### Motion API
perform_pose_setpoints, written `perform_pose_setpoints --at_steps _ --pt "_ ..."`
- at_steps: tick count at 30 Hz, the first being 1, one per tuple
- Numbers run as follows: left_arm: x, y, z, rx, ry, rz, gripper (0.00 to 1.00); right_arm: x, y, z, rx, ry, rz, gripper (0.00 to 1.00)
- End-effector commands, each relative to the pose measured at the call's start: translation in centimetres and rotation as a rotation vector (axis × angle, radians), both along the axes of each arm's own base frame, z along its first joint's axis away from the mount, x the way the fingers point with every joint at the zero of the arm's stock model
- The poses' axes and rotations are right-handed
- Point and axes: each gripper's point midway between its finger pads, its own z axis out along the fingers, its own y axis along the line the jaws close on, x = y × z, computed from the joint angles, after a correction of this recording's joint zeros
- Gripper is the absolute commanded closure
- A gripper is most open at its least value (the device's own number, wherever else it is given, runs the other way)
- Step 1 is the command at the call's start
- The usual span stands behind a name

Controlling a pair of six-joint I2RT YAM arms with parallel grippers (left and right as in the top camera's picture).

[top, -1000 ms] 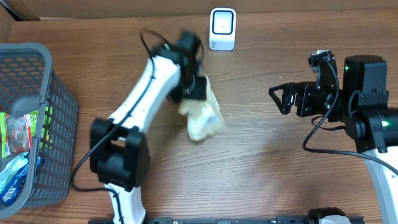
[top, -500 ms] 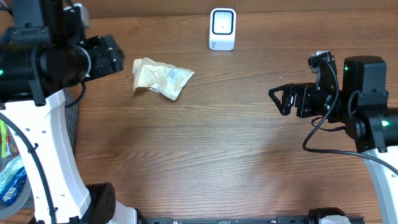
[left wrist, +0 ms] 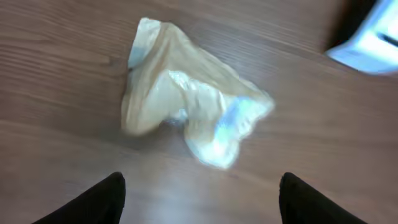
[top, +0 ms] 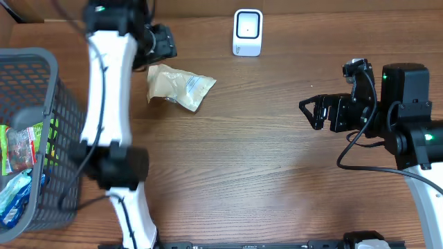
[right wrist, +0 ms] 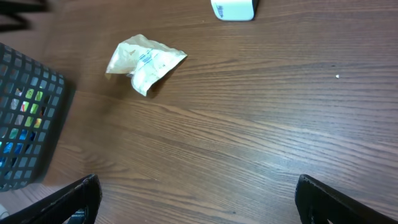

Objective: Scan the item barcode
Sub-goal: 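Return the left gripper into the grey basket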

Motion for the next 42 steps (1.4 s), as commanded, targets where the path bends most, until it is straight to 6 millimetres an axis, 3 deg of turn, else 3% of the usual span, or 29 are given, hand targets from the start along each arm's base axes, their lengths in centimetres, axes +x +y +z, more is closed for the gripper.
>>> perform_pose_setpoints --at_steps 1,3,7,11,13,16,19,26,29,33,38,39,41,42 --pt "3.5 0.9 -7.7 0.033 0.094 0.117 0.29 0.1 0.2 1.0 0.005 -0.03 0.01 0.0" --pt "4.7 0.9 -11.2 0.039 0.126 0.116 0.31 0.1 0.2 1.0 0.004 -0.03 0.01 0.0" --pt "5.9 1.2 -16.2 0.071 0.174 0.121 0.32 0.1 0.2 1.0 0.005 -0.029 0.01 0.0" --pt "6.0 0.8 -20.3 0.085 0.231 0.075 0.3 0.1 0.2 1.0 0.005 -0.029 0.01 0.0" --pt "4.6 -0.1 -22.1 0.078 0.305 0.019 0.31 0.0 0.2 0.9 0.004 -0.024 0.01 0.0" --pt "1.1 -1.4 -22.7 0.069 0.456 -0.018 0.34 -0.2 0.2 0.7 0.003 -0.012 0.01 0.0" --pt "-2.0 -5.0 -22.1 -0.031 0.572 -0.097 0.37 -0.1 0.2 0.8 0.004 -0.018 0.01 0.0" --pt "-5.0 -11.5 -20.9 -0.094 0.629 -0.275 0.4 -0.1 0.2 0.8 0.003 -0.017 0.01 0.0" --pt "-5.2 -13.5 -19.6 -0.084 0.587 -0.326 0.39 -0.1 0.2 0.8 0.003 -0.019 0.01 0.0" --pt "-4.4 -14.9 -15.4 -0.096 0.466 -0.362 0.38 -0.1 0.2 0.8 0.003 -0.016 0.01 0.0" --pt "-3.8 -14.4 -5.1 -0.104 0.223 -0.377 0.36 -0.1 0.2 0.8 0.003 -0.016 0.01 0.0" --pt "-3.8 -13.8 -1.8 -0.091 0.137 -0.372 0.35 -0.1 0.2 0.8 0.004 -0.016 0.01 0.0" --pt "-4.3 -12.4 2.4 -0.061 0.026 -0.354 0.33 -0.1 0.2 0.8 0.004 -0.016 0.01 0.0" --pt "-5.1 -10.6 5.9 -0.027 -0.065 -0.319 0.32 -0.1 0.2 0.8 0.004 -0.016 0.01 0.0"
